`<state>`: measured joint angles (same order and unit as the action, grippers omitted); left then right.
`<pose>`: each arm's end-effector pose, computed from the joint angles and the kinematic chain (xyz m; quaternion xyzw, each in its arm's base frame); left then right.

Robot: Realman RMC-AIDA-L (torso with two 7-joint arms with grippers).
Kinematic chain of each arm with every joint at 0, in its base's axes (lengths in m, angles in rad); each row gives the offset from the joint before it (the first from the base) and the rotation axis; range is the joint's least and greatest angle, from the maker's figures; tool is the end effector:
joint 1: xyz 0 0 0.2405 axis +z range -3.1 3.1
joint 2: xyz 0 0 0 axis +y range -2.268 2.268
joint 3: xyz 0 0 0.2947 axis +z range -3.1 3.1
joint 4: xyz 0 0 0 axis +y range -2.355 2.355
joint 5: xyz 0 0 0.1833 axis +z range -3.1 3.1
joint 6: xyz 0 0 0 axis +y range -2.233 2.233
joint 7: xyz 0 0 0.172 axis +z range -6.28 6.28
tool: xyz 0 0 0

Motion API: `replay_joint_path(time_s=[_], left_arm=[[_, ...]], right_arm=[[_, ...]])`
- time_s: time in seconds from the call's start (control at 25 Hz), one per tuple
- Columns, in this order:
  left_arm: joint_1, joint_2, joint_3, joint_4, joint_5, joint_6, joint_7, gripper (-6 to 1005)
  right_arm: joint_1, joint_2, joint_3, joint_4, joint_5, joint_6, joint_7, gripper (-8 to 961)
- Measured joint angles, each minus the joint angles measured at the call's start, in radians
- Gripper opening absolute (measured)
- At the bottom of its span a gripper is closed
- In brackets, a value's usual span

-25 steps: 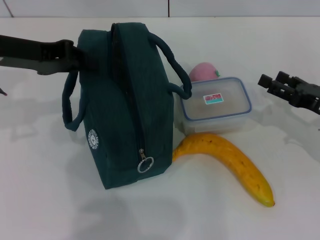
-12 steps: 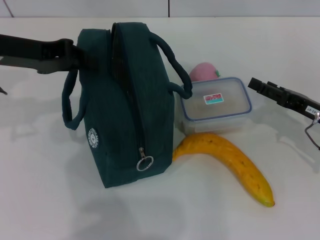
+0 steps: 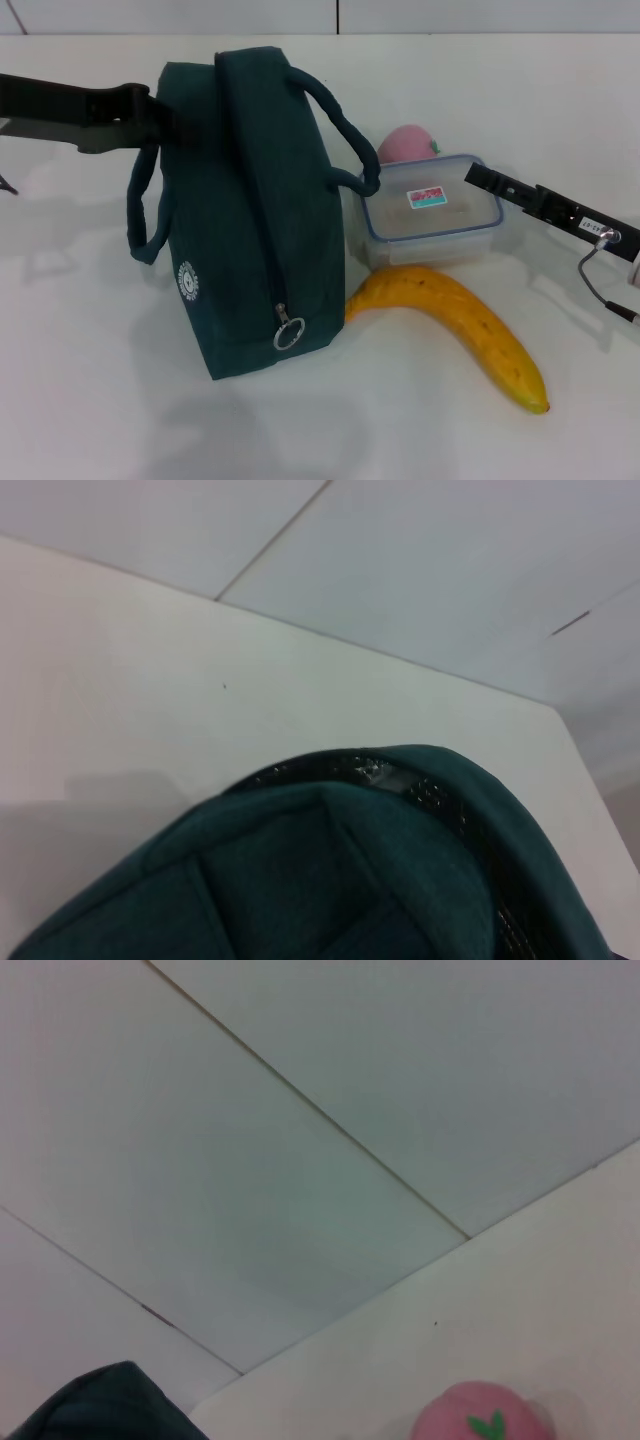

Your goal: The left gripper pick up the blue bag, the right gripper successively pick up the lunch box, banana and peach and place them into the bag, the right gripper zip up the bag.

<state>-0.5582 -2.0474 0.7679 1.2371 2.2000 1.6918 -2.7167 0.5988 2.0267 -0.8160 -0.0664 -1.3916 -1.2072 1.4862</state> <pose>-0.2333 0.3615 0.0292 -0.7876 -0.5853 -0.1549 0.1148 0.2878 0.3671 -0.0717 -0.7411 0.5184 0.3834 0.1870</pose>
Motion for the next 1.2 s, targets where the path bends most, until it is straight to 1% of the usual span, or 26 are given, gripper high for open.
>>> replay_joint_path(time_s=[0.32, 0.56, 1.2], left_arm=[[0.003, 0.002, -0.003, -0.012, 0.000, 0.003, -0.001, 53], [0.005, -0.001, -0.004, -0.012, 0.000, 0.002, 0.009, 54], [0.004, -0.003, -0.004, -0.016, 0.000, 0.000, 0.028, 53]], right_arm=[[-0.002, -0.001, 0.000, 0.011, -0.002, -0.011, 0.064, 885], [-0.005, -0.003, 0.000, 0.007, -0.003, -0.027, 0.101, 882], [0.001, -0.006, 0.004, 0.000, 0.004, -0.111, 0.240, 871]])
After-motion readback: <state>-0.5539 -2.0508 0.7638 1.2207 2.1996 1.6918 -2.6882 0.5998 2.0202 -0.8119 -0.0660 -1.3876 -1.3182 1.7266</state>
